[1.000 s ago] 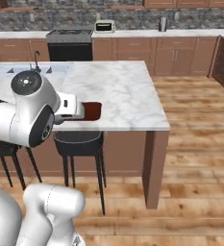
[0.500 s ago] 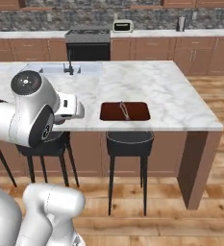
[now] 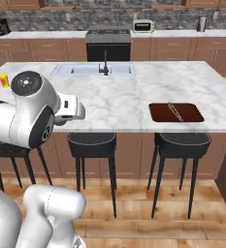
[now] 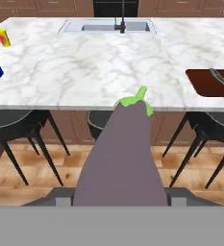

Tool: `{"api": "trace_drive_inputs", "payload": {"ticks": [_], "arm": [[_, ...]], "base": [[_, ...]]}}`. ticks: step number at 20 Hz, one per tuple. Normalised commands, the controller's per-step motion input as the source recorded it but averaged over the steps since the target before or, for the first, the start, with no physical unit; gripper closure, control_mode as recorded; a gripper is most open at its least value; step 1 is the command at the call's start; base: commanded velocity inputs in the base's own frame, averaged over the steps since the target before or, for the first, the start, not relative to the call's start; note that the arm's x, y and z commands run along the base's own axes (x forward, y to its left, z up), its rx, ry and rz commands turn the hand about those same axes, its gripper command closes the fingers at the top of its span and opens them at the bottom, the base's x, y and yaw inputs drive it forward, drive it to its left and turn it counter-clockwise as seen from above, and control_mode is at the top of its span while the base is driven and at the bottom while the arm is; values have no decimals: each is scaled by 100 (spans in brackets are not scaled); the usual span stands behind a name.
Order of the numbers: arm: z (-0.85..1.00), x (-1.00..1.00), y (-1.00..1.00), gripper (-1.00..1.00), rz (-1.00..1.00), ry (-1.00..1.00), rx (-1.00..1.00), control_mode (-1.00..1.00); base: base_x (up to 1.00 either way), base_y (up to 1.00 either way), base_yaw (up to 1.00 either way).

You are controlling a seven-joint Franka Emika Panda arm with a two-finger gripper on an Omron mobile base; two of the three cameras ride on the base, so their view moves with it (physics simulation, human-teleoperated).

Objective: Gather the eggplant and potato from the fridge and place them on a tray on the dining counter. Then gather the fish and steak from the fridge and place them on the other tray.

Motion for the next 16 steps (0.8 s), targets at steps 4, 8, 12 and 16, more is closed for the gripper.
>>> {"api": "trace_drive_inputs", "payload": {"ticks": [4,8,12,16], "arm": [[0,0,0,100,0,0,0,100],[0,0,0,100,0,0,0,100],[0,0,0,100,0,0,0,100],[0,0,0,100,0,0,0,100]], "base": [[0,100,1],[0,100,0],[0,100,0],[0,100,2]]}}
